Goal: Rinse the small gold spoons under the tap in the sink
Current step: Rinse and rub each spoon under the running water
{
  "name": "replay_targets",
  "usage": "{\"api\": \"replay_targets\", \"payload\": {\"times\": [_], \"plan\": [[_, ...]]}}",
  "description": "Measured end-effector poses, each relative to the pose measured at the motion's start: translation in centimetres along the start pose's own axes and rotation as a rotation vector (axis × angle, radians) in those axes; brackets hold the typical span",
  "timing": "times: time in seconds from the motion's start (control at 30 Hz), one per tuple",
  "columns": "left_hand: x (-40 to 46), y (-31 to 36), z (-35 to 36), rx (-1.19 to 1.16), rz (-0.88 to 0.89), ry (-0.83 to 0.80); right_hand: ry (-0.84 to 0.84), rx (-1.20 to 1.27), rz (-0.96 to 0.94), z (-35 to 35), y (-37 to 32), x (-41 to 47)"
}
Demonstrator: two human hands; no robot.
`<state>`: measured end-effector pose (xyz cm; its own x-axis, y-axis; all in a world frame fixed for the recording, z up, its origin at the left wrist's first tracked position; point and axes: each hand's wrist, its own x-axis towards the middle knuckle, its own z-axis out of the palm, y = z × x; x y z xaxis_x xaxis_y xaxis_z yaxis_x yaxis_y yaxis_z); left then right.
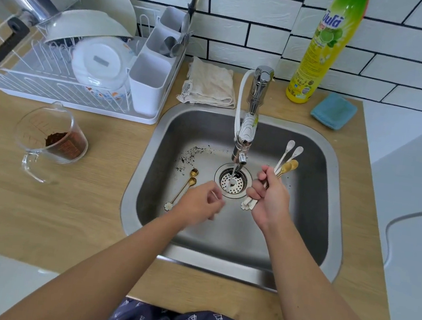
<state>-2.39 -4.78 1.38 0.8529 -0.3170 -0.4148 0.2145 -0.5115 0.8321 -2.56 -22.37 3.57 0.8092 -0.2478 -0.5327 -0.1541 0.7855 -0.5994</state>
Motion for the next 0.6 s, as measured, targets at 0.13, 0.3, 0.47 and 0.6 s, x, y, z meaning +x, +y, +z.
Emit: {"api": "replay_targets", "payload": {"times": [0.13,0.3,0.47,0.6], "plan": [[3.4,-3.0,-3.6,0.605,-0.074,0.210,0.001,-0.011,0.030,-0.4,-0.1,-0.2],[4.5,-4.6,-4.4,0.864,-0.216,0.099,-0.006,-0.041,0.052,-0.5,0.2,-0.6],[5.0,-4.1,-3.9,0.941,-0.273,0.095,-0.014,-0.081,0.065,-0.8,0.5,-0.4],[4.6,-4.0,-4.1,1.061,-0.256,0.085,-0.019,-0.088,0.065,-1.1,0.6,-0.2]]}}
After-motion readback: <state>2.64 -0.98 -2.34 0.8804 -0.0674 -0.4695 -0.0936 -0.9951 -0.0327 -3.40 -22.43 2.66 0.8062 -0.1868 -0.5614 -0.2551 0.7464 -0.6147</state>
